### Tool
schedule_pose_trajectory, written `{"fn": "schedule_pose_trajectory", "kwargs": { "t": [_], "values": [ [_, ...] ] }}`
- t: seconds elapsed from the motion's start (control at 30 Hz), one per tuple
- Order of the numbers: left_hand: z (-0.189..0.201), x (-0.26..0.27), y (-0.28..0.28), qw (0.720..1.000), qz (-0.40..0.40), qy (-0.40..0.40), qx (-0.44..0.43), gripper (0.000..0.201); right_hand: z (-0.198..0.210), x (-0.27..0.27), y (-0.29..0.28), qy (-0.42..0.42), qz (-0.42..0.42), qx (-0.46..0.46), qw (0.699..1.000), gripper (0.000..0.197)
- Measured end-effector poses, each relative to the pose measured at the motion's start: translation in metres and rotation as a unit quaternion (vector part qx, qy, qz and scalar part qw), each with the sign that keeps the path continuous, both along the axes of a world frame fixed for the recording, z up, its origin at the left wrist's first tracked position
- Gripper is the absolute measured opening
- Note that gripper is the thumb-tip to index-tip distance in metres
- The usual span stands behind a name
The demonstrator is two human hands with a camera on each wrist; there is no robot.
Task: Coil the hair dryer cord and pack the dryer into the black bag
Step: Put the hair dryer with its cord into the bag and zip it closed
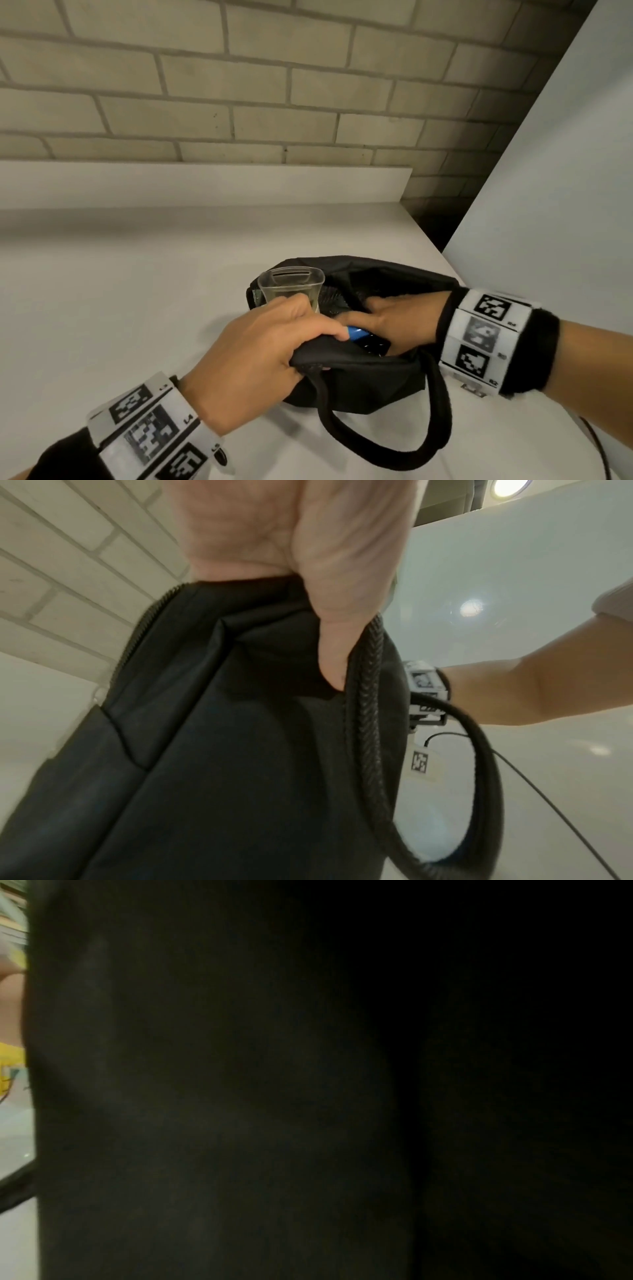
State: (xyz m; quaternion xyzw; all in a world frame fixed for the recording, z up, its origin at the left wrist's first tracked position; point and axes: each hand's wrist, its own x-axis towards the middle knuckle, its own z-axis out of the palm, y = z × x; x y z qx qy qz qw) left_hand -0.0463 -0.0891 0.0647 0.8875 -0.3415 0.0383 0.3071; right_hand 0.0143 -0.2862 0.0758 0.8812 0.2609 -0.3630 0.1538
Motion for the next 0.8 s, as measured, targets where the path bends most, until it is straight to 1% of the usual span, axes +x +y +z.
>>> {"fn": "schedule_pose_trajectory", "kwargs": {
  "t": [0.03,0.1,0.17,0.2,0.27,0.3,0.37,0.4,0.47,0.5,0.57,0.6,0.63,0.67,0.7,0.73,0.77,0.8],
  "values": [
    [0.002,0.000,0.001,1.000,0.005,0.007,0.000,0.039,0.008,-0.002,-0.003,-0.029,0.019,-0.009,0.999,0.069],
    [0.006,0.002,0.004,1.000,0.014,0.015,0.000,0.040,0.028,-0.007,-0.010,-0.081,0.052,0.010,0.995,0.060],
    [0.008,0.003,0.005,1.000,0.020,0.016,0.005,0.043,0.048,-0.014,-0.018,-0.089,0.067,0.049,0.993,0.050],
    [0.009,0.004,0.005,1.000,0.021,0.019,0.008,0.043,0.054,-0.016,-0.021,-0.095,0.076,0.048,0.991,0.048],
    [0.011,0.005,0.003,0.999,0.026,0.028,0.018,0.044,0.061,-0.021,-0.027,-0.139,0.109,-0.013,0.984,0.048],
    [0.013,0.005,0.002,0.999,0.030,0.029,0.021,0.046,0.060,-0.023,-0.030,-0.171,0.133,-0.049,0.975,0.045],
    [0.017,0.005,-0.001,0.998,0.049,0.040,0.029,0.054,0.050,-0.024,-0.039,-0.222,0.181,-0.129,0.949,0.034],
    [0.017,0.005,-0.002,0.996,0.062,0.048,0.033,0.062,0.045,-0.024,-0.044,-0.244,0.195,-0.159,0.937,0.029],
    [0.017,0.003,-0.002,0.994,0.082,0.053,0.045,0.080,0.035,-0.022,-0.055,-0.269,0.205,-0.186,0.923,0.025],
    [0.016,0.002,-0.002,0.993,0.089,0.048,0.053,0.087,0.032,-0.022,-0.057,-0.270,0.196,-0.208,0.920,0.025],
    [0.015,0.000,-0.002,0.991,0.108,0.042,0.063,0.094,0.029,-0.020,-0.057,-0.271,0.186,-0.227,0.917,0.025],
    [0.016,-0.001,-0.002,0.990,0.117,0.037,0.069,0.095,0.028,-0.019,-0.058,-0.270,0.187,-0.209,0.921,0.022],
    [0.016,-0.002,-0.003,0.989,0.123,0.030,0.077,0.094,0.031,-0.019,-0.057,-0.283,0.199,-0.192,0.918,0.016],
    [0.017,-0.001,-0.002,0.988,0.126,0.026,0.083,0.092,0.033,-0.014,-0.063,-0.317,0.214,-0.165,0.909,0.008],
    [0.018,0.000,-0.002,0.988,0.128,0.023,0.087,0.090,0.039,-0.013,-0.065,-0.345,0.204,-0.127,0.907,0.013],
    [0.019,0.001,-0.001,0.988,0.129,0.022,0.087,0.089,0.046,-0.012,-0.067,-0.368,0.176,-0.087,0.909,0.020],
    [0.020,0.002,0.000,0.988,0.129,0.023,0.084,0.088,0.050,-0.008,-0.071,-0.383,0.146,-0.052,0.911,0.021],
    [0.021,0.003,0.001,0.988,0.129,0.025,0.077,0.086,0.052,-0.005,-0.076,-0.385,0.123,0.000,0.915,0.016]
  ]
}}
